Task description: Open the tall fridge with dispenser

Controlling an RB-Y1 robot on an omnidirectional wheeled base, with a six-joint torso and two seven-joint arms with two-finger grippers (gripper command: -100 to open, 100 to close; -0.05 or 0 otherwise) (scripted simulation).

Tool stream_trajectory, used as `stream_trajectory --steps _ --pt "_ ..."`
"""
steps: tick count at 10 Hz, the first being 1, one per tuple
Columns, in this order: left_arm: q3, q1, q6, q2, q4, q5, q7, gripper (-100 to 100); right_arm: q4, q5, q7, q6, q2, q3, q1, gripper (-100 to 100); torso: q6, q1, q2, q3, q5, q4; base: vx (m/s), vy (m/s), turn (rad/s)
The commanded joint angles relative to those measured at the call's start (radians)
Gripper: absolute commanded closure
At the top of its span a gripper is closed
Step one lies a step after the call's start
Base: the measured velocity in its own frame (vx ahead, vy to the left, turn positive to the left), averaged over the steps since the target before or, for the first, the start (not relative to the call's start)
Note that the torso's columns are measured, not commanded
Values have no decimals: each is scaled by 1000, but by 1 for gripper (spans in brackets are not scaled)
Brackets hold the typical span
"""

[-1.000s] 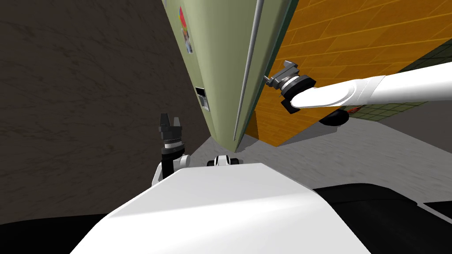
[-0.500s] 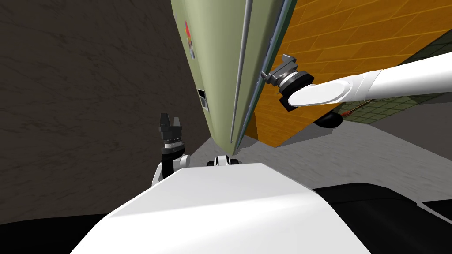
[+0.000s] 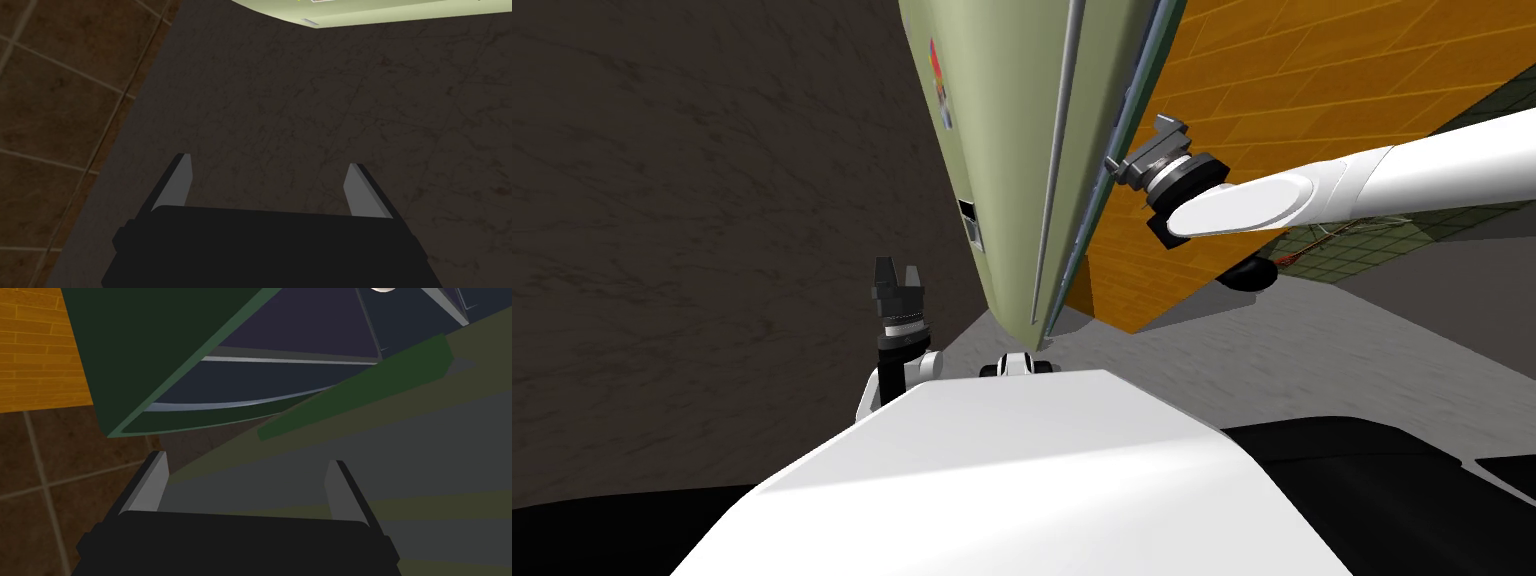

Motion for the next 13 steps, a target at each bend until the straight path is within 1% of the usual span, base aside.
stream_trajectory --steps 1,2,3,4,5,6,10,12,13 --pt "0 0 0 0 0 0 0 0 -2 5 1 14 -25 -11 14 100 2 -4 2 2 -4 -1 -30 30 9" --pt "0 0 0 0 0 0 0 0 2 8 -2 4 -8 -2 9 100 6 -4 7 5 -5 0 -15 24 10" --pt "0 0 0 0 0 0 0 0 14 -3 12 0 2 4 7 100 10 -10 11 10 -8 3 -52 127 -79" --pt "0 0 0 0 0 0 0 0 27 -14 26 -7 13 11 4 100 10 -8 16 13 -8 4 -132 292 -85" --pt "-1 0 0 -1 0 0 0 0 27 -14 26 -7 13 11 4 100 10 -3 20 15 -6 5 -116 285 -77" --pt "0 0 0 -1 0 0 0 0 39 -26 41 -13 24 18 1 100 7 -3 18 15 -4 5 -93 294 -59" --pt "-1 0 0 -1 0 0 0 0 89 -72 99 -40 69 47 -11 100 10 -12 15 12 -8 4 -164 348 -91" --pt "-1 0 0 -1 0 0 0 0 114 -96 128 -53 92 62 -17 100 11 -14 12 10 -9 3 -121 381 -105" --pt "-1 0 0 -1 0 0 0 0 114 -96 128 -53 92 62 -17 100 11 -16 12 10 -10 3 -157 283 -30"
